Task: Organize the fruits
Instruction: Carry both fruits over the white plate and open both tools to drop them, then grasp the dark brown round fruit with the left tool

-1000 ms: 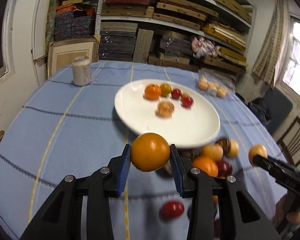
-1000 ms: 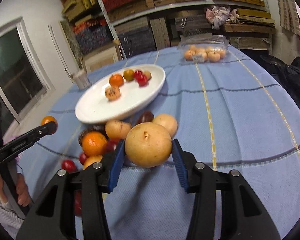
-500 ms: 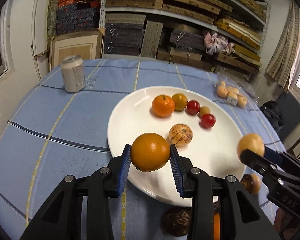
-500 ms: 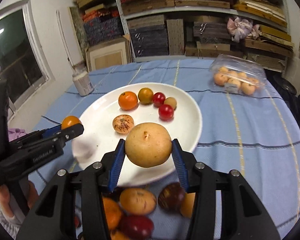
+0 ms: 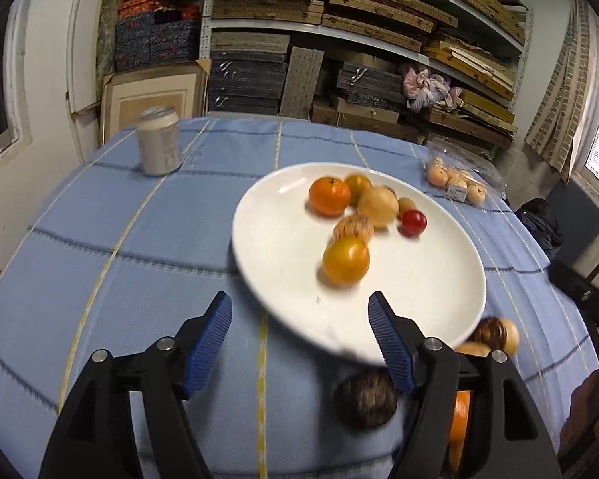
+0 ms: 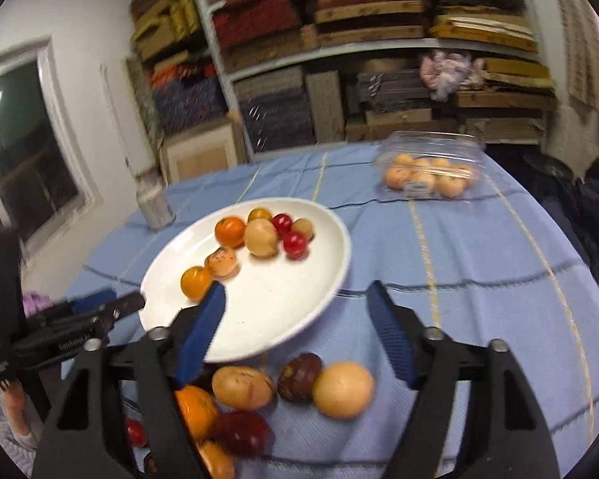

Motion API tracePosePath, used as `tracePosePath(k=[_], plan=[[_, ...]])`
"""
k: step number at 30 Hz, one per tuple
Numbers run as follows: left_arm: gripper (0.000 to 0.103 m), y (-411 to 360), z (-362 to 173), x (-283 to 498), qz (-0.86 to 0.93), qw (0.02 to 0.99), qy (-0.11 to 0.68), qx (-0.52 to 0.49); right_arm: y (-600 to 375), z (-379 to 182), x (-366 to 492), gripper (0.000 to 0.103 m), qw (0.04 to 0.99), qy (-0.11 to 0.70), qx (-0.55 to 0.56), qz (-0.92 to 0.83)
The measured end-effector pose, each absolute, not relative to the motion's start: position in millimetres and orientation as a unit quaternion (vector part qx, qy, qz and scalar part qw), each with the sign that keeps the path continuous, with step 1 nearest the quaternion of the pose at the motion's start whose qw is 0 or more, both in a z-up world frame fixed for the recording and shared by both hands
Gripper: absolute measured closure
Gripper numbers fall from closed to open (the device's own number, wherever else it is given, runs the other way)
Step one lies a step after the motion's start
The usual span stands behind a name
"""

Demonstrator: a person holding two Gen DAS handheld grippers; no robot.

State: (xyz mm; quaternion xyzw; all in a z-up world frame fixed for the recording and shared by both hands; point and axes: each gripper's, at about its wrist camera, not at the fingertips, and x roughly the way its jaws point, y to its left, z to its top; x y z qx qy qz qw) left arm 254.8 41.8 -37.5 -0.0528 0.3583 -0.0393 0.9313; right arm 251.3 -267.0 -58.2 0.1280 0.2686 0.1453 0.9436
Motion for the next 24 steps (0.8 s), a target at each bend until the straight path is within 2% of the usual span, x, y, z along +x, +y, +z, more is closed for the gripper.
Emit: tracePosePath(k=[2,4,6,8,10,24], plan=[[0.03,43,-39,240,-0.033,0.932,0.358,-0.047,-286,-66,242,0.019,0.94,0.271,0.163,0.131],[0.03,43,-39,227,-0.029,0.934,0.353,-0.041,-301,-71,238,0.019,0.932,0.279,0.196,0.121],[0.028,43,-39,212,-0.029,0.936,0.349,-0.042,-317,-76,230,0.016,0.924,0.28,0.233,0.119],[0.021,42,-40,204,-0.027,0.937,0.345,-0.041,-328,-80,225,0.014,0.917,0.278,0.261,0.116],[0.021,38,-42,197,-0.031,0.938,0.343,-0.032,-335,-84,223,0.014,0.91,0.282,0.28,0.118],[0.021,4,-70,213,-0.04,0.923,0.38,0.046,-333,-86,220,0.014,0.904,0.294,0.282,0.129]])
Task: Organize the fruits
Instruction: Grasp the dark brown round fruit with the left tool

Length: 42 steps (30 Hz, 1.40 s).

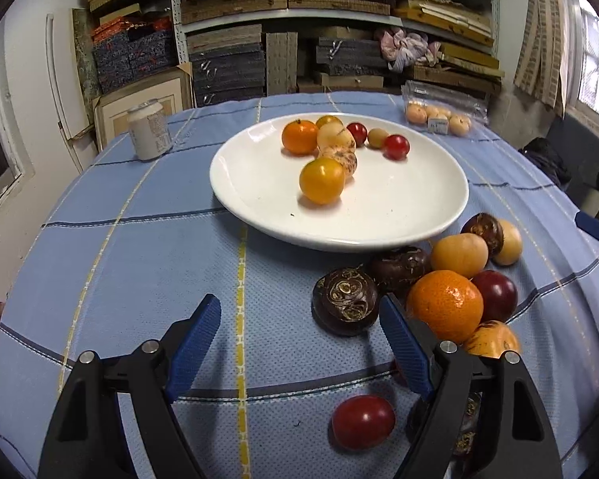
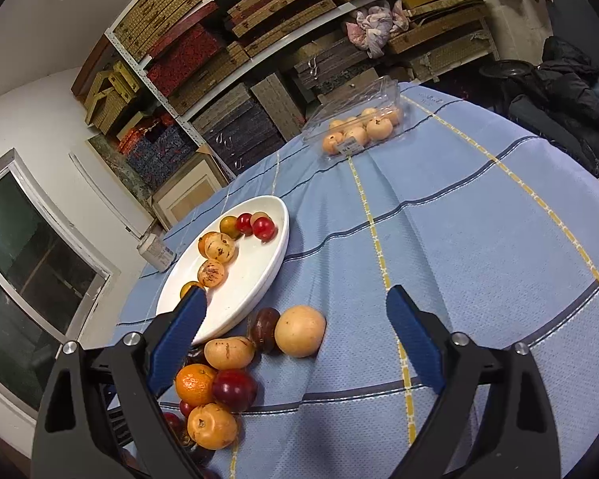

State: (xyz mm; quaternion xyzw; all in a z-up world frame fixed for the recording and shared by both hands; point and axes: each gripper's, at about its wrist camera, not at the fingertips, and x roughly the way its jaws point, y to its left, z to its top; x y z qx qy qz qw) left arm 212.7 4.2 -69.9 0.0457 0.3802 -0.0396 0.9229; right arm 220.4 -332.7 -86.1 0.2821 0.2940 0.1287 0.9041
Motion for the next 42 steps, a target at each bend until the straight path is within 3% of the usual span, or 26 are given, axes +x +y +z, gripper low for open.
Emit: tracePosePath(k=[7,15,24,30,33,35,42], plan=[[0.021,-7,-84,224,-0.044,0.911,0.403,0.073,-326,-84,220,0.013,0.906,0.296,0.271,0.135],[0.019,12,-92,248,-0.027,0.899,0.437,0.025,-323,-86,221,0.013,0.906,0.302,0.266,0.135],[0.02,52,-86,234,0.006,0.9,0.435,-0.019,-322,-87,221,0.012,0.905,0.302,0.264,0.139],[0.021,39,-85,236,-0.014,0.907,0.421,-0.005,-318,-86,219,0.012,0.907,0.3,0.26,0.143],[0.031,34,-85,236,-0.024,0.908,0.418,0.001,-317,-86,218,0.012,0.907,0.301,0.258,0.143],[0.053,35,-88,239,-0.024,0.904,0.426,-0.003,-316,-85,217,0.012,0.907,0.302,0.255,0.143],[0.054,37,-86,237,-0.023,0.906,0.423,-0.011,-309,-85,215,0.012,0.909,0.304,0.246,0.143]])
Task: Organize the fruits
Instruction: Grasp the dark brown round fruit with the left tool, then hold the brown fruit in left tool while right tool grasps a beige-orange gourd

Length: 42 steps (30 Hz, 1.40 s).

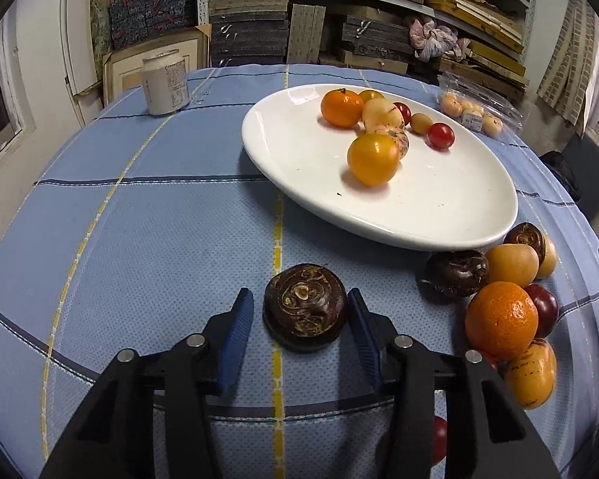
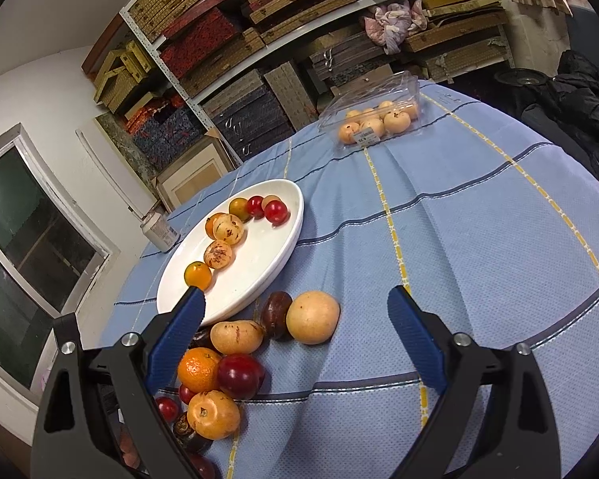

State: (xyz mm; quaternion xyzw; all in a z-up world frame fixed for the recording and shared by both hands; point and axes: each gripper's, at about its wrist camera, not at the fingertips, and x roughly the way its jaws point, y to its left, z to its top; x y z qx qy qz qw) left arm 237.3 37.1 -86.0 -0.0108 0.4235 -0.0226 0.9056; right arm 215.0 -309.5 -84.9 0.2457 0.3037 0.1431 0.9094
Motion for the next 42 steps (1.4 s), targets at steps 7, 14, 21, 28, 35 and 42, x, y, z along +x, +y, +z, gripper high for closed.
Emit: tracePosePath(k=[7,14,21,28,35,42], plan=[[0.061,47,-81,233,0.002,0.911,0.411,-0.019,-272,-85,208,0.018,0.919,0.321,0.146,0.177],[0.061,58,-66,224,0.006,0.919,0.392,-0.043,-219,-104,183,0.042,0.902,0.358,0.04,0.238],[0.061,55,-60,220,-0.005,0.922,0.385,-0.044,-202,-115,176,0.042,0.892,0.374,0.018,0.254],[0.061,53,-58,219,-0.011,0.922,0.383,-0.047,-192,-120,183,0.042,0.883,0.39,0.016,0.262],[0.061,50,-61,219,-0.014,0.921,0.387,-0.044,-188,-121,188,0.045,0.881,0.394,0.025,0.26],[0.061,49,-64,220,-0.012,0.919,0.391,-0.04,-189,-121,190,0.057,0.879,0.395,0.034,0.264]])
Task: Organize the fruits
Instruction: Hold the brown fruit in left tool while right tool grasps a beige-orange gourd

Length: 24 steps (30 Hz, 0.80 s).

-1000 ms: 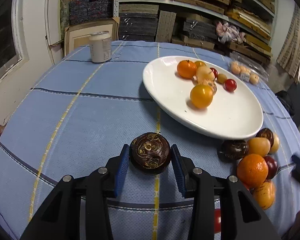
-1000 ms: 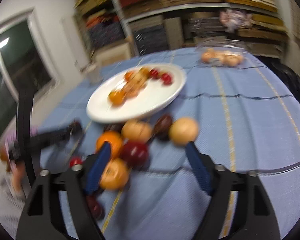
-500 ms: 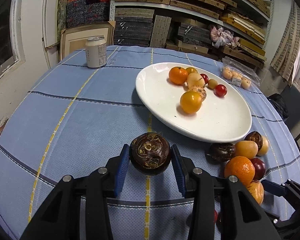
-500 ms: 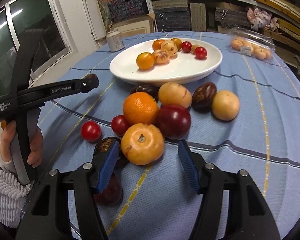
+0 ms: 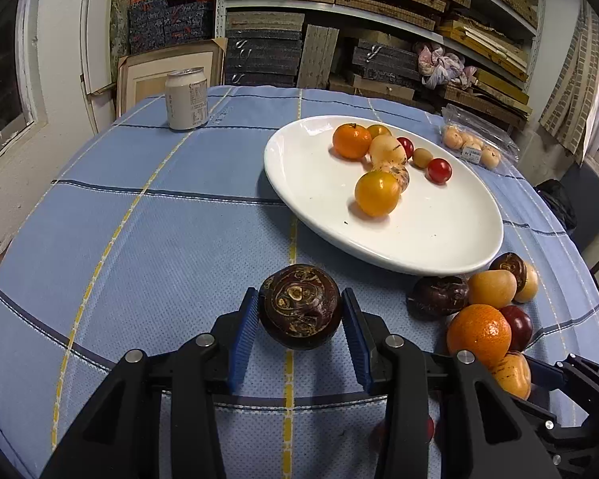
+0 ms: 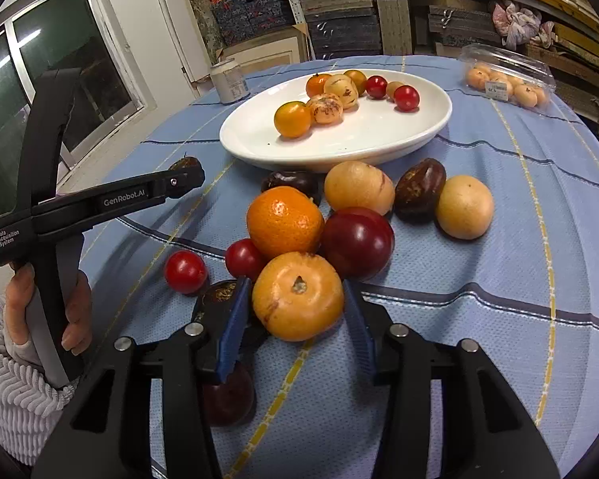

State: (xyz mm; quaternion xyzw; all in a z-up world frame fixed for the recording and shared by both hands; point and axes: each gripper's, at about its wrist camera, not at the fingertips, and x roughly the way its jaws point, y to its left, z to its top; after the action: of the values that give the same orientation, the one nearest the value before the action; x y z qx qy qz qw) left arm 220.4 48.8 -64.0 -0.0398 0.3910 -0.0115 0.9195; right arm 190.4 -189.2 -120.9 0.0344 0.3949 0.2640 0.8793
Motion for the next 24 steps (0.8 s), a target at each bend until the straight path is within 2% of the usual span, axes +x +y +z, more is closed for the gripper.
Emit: tracePosePath(k=[24], plan=[[0.061,36,-47,205,0.012,0.941,0.338,0.007,-219,-99,178,0.059,0.896,0.354,0.089,0.254]])
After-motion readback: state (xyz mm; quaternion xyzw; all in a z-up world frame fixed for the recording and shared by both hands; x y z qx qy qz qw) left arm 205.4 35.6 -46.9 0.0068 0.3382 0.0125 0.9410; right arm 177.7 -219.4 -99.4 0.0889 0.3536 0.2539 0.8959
